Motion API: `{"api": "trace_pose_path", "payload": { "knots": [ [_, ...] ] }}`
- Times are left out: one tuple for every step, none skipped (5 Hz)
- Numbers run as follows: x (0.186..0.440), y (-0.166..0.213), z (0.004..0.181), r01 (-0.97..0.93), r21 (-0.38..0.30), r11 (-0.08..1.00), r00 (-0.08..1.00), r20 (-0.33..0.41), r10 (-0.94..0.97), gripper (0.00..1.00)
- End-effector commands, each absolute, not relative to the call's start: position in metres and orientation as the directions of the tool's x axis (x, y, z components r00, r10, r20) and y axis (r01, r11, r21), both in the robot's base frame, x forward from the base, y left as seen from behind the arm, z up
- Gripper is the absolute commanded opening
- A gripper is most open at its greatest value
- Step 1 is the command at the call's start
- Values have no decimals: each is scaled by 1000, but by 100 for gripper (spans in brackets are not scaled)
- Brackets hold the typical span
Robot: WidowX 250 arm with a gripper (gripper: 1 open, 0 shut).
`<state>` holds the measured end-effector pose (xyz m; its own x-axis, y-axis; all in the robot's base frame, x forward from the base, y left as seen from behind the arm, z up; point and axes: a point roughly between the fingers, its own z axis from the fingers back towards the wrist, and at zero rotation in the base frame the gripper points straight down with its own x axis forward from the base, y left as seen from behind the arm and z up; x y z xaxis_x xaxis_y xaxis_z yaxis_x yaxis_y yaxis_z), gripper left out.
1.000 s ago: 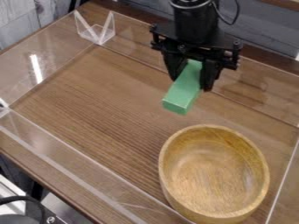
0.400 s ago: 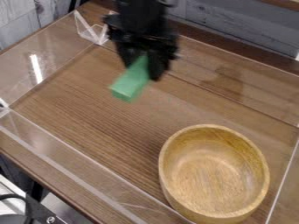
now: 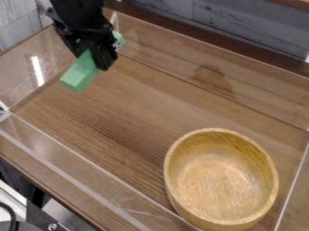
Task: Remove the green block from inside the brown bowl and put it on the table
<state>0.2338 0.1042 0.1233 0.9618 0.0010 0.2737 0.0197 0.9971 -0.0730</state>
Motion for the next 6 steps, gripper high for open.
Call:
{"api": "trace_pose_path", "payload": {
  "knots": [
    [247, 113, 116, 16, -47, 999, 950, 312, -1, 0],
    [256, 114, 104, 8, -46, 999, 948, 318, 7, 0],
    [260, 110, 95, 7, -44, 999, 947, 322, 8, 0],
    [264, 107, 87, 7, -45, 999, 946, 325, 8, 0],
    [269, 103, 78, 11, -45, 999, 944, 330, 4, 0],
    [275, 100, 71, 15, -46, 999, 942, 336, 1, 0]
  ]
}}
